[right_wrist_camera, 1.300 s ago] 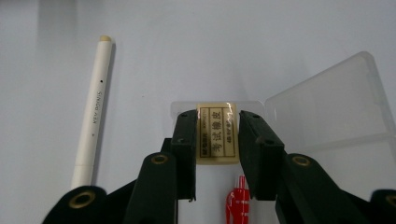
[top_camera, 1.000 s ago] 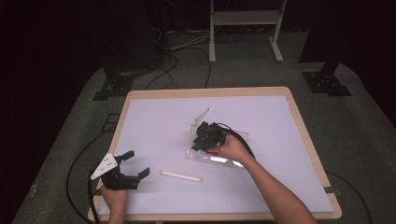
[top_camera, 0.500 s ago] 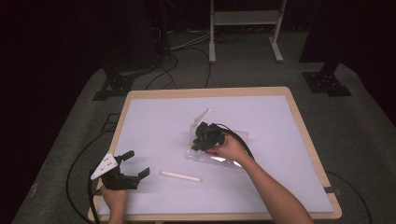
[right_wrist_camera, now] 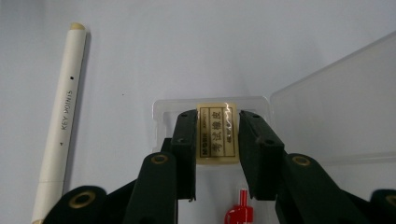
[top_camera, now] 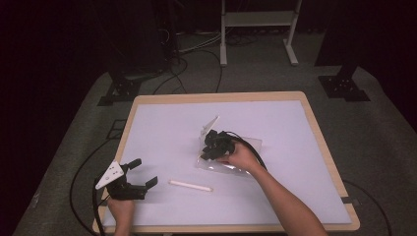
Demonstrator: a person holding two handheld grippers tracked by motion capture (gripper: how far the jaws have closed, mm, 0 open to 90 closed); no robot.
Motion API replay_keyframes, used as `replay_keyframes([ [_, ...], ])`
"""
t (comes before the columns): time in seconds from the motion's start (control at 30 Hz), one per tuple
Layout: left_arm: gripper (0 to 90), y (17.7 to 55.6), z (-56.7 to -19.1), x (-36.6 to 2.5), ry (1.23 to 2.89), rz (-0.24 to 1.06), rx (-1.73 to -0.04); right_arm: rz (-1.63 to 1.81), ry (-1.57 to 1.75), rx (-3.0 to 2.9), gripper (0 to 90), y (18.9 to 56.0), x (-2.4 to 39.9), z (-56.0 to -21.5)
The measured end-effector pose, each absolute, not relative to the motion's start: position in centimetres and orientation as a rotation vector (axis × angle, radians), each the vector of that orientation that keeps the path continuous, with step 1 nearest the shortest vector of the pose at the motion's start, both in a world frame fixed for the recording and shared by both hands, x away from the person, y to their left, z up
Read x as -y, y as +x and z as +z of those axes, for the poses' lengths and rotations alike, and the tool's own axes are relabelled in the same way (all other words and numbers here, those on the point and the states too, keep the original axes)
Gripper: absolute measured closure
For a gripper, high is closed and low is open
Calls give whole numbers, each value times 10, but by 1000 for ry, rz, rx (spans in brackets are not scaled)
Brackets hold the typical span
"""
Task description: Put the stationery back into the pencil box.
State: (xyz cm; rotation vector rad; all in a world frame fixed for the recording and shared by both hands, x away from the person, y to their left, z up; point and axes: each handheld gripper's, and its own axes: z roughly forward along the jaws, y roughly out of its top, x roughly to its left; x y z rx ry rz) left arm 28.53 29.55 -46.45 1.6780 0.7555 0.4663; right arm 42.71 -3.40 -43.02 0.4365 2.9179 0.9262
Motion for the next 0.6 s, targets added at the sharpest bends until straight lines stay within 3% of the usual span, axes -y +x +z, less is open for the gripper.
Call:
replay_keyframes([
  [0.6,0,285,-465,-295,1677,467,-754,907,443,-2942,670,428,27,-440],
])
